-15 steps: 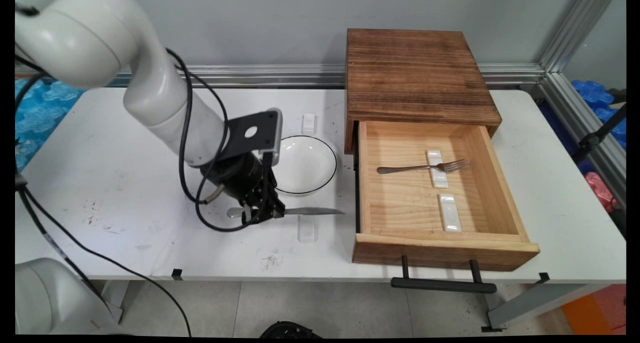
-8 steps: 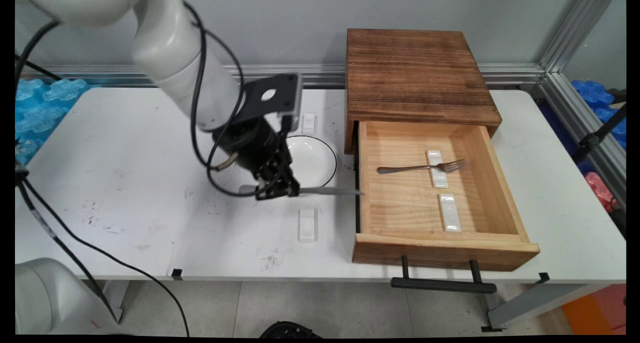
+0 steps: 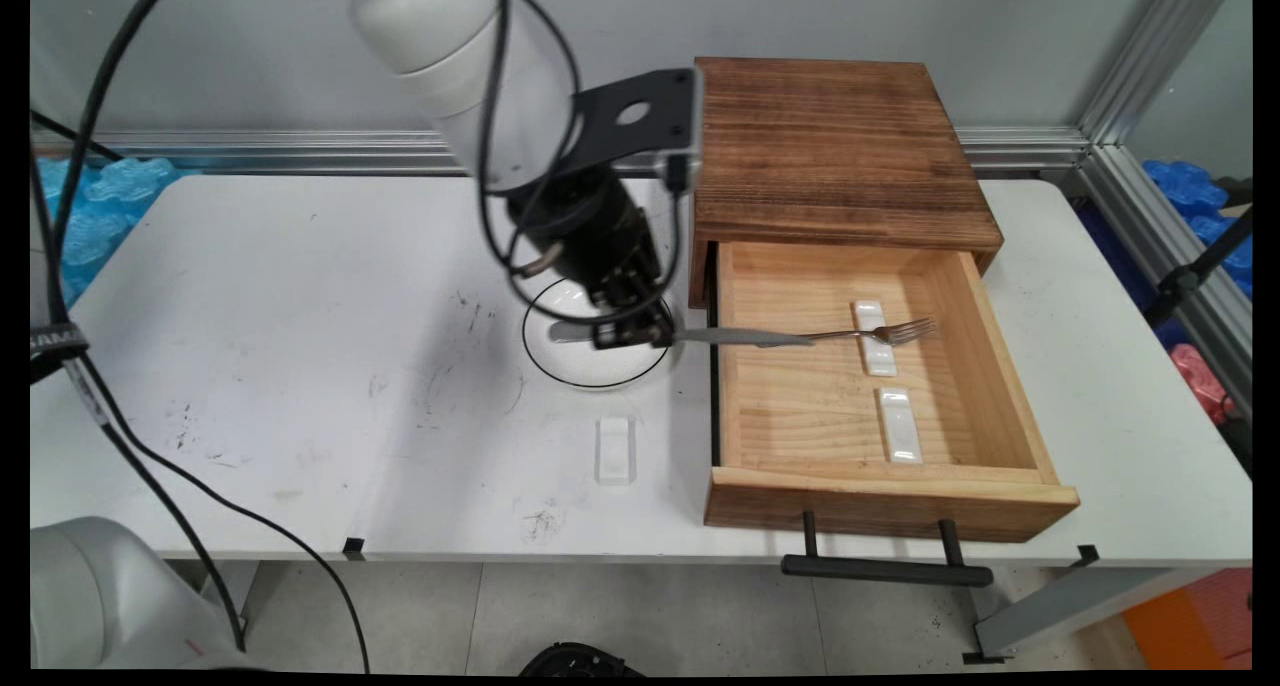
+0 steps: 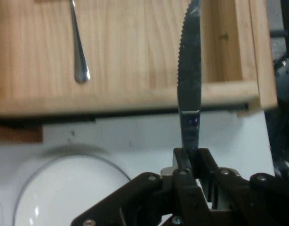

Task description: Place the picked object into the drawer

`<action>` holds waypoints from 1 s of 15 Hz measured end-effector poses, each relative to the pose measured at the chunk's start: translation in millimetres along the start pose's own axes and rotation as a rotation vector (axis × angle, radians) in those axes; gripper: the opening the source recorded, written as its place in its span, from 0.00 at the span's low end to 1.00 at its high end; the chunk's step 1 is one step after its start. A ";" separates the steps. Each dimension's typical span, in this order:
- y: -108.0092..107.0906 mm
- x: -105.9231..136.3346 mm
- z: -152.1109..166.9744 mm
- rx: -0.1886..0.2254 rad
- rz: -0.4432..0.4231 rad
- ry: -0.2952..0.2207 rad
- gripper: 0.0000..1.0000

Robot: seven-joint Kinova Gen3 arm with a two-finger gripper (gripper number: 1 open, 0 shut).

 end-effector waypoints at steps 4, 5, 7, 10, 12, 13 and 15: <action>-6.1 37.1 19.0 0.013 0.011 0.029 0.00; -6.5 42.6 23.5 0.014 0.011 0.033 0.00; -6.8 60.3 40.1 0.015 0.009 0.045 0.00; -6.8 84.8 66.9 0.014 0.005 0.056 0.00; -7.9 98.5 84.1 0.015 0.003 0.057 0.00; -8.9 103.3 90.9 0.016 0.002 0.056 0.00; -11.6 111.4 104.1 0.020 -0.003 0.054 0.00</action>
